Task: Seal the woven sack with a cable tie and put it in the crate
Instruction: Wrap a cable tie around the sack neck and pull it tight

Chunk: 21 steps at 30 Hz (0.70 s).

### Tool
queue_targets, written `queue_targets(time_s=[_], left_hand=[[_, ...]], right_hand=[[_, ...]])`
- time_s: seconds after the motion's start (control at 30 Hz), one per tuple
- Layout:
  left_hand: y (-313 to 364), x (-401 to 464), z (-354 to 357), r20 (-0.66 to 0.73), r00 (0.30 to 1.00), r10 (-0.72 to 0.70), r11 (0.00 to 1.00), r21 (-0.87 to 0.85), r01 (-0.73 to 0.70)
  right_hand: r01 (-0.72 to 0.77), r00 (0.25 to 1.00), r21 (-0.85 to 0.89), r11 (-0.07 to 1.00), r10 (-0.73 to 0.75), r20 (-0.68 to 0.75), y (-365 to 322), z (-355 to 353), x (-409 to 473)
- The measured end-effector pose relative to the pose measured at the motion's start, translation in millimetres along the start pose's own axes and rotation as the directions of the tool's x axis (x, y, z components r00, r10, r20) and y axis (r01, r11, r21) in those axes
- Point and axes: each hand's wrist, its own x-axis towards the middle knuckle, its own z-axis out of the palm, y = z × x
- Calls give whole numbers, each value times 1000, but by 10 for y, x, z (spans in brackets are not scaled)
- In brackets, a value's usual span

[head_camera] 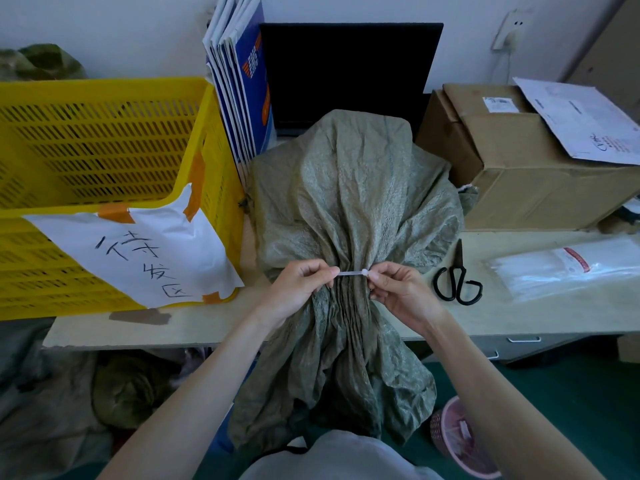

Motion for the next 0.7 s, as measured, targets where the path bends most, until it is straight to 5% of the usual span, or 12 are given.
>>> queue_targets(time_s=[0.2,0.7], left_hand=[[-30,-1,-61,-42,999,-23,999,-25,22],[-60,16,-42,-29,1000,-6,999,-47,5]], right_hand=[[25,1000,120,992,-25,1,39,-38,-31],[22,1000,111,994,-22,7,34,-48,-41]])
